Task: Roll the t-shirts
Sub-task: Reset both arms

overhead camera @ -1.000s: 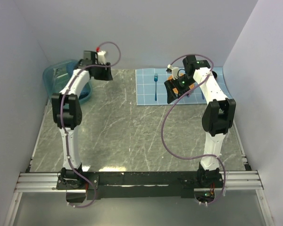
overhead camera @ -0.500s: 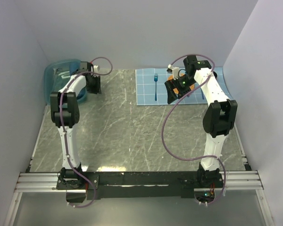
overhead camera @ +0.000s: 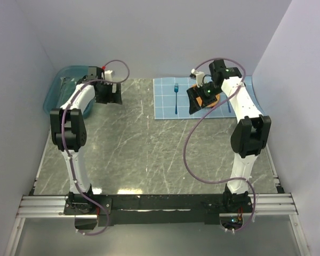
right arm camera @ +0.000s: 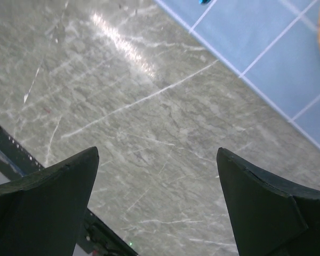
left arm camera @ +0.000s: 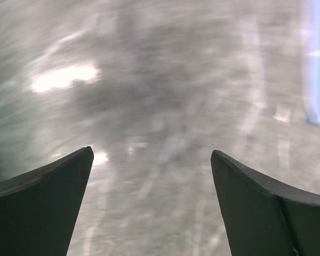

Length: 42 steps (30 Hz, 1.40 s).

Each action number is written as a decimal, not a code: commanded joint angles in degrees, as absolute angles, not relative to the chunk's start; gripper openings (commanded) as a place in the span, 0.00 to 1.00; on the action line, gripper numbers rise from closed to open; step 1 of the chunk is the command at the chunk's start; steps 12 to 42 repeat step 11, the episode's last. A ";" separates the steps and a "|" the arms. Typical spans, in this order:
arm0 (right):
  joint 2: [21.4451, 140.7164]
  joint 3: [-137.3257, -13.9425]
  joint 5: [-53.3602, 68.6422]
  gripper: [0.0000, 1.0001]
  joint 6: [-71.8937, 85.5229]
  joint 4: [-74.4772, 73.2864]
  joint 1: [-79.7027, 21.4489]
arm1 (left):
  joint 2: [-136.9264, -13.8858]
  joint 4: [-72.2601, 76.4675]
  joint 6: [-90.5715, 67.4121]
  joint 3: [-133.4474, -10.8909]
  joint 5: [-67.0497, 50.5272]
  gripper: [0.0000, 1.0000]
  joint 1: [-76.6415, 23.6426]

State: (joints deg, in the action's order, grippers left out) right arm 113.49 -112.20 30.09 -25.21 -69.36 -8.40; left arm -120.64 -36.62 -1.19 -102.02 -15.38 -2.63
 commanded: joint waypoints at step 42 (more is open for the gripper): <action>92.83 -106.35 20.92 1.00 -21.53 -62.84 -20.65 | -104.86 -35.77 3.60 -103.09 -21.72 0.99 -20.64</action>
